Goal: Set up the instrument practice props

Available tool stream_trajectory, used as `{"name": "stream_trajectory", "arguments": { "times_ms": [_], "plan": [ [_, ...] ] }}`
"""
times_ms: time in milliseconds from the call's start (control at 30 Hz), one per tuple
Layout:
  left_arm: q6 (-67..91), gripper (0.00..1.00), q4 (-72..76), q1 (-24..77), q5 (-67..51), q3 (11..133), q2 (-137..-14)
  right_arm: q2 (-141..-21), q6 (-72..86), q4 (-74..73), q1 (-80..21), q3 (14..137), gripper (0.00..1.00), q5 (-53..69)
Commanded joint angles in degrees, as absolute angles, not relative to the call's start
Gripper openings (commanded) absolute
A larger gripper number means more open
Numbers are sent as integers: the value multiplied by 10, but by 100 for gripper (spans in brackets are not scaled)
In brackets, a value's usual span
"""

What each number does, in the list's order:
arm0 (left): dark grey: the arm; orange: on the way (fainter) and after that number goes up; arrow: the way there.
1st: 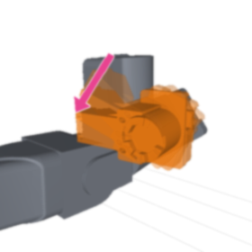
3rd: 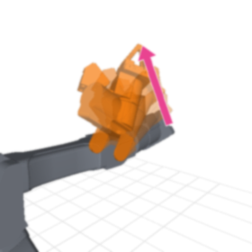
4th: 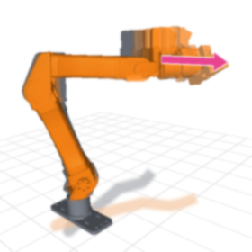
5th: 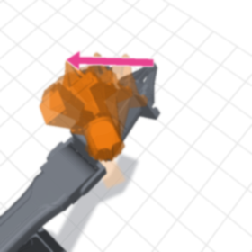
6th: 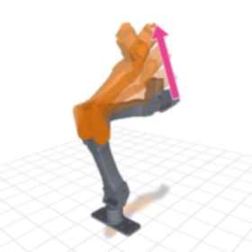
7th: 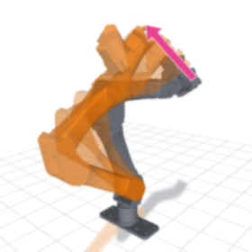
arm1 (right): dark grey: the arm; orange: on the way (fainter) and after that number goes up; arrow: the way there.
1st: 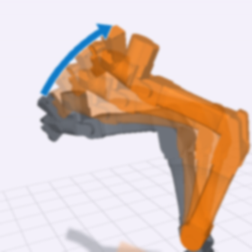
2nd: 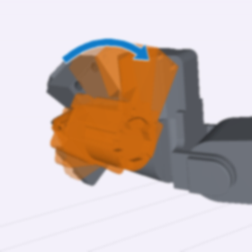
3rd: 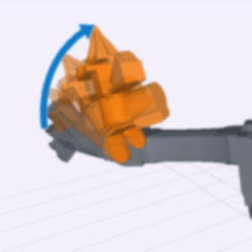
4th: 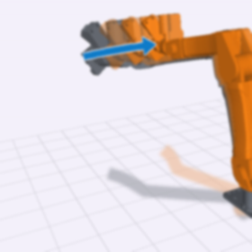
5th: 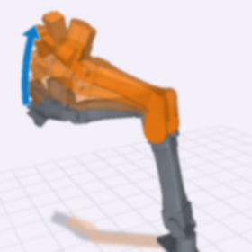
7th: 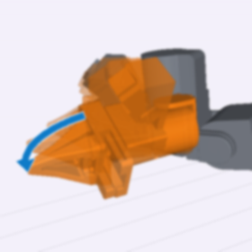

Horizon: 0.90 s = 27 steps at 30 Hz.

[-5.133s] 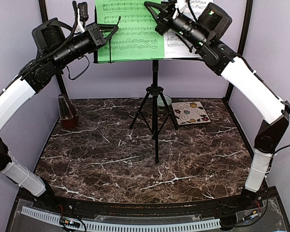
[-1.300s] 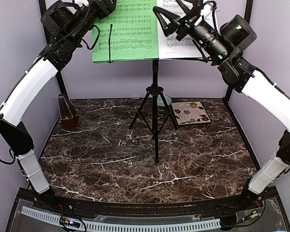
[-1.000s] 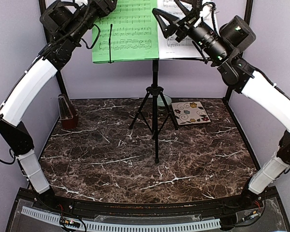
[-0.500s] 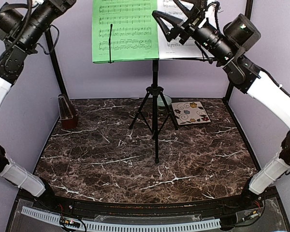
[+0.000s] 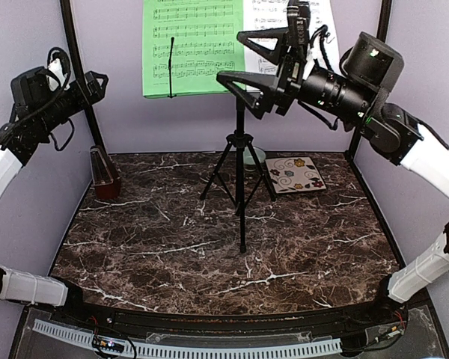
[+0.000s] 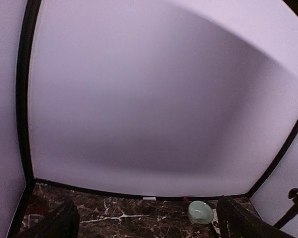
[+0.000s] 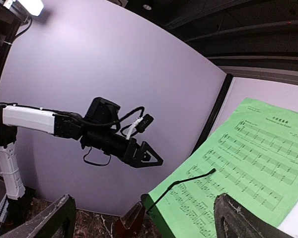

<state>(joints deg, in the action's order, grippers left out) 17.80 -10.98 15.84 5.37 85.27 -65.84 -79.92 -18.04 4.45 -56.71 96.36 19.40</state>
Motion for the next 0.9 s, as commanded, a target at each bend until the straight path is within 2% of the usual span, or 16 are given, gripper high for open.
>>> {"name": "stream_trajectory", "arguments": {
  "times_ms": [0,133,233,367,533,867],
  "plan": [
    [253,99,-124,61,-44,771,-626,-813,-191,-16,-594,960,97,186],
    [260,99,-109,-41,-129,703,-626,-788,-155,6,-604,882,97,199],
    [225,99,-122,-92,-128,685,-647,-764,-123,37,-607,809,97,201],
    [153,99,-156,-104,-56,699,-708,-745,-82,93,-608,713,97,198],
    [98,99,-161,-109,-36,725,-809,-735,-40,147,-607,620,96,190],
    [60,98,-124,-110,-14,775,-937,-703,-7,172,-607,532,97,143]
  ]
}}
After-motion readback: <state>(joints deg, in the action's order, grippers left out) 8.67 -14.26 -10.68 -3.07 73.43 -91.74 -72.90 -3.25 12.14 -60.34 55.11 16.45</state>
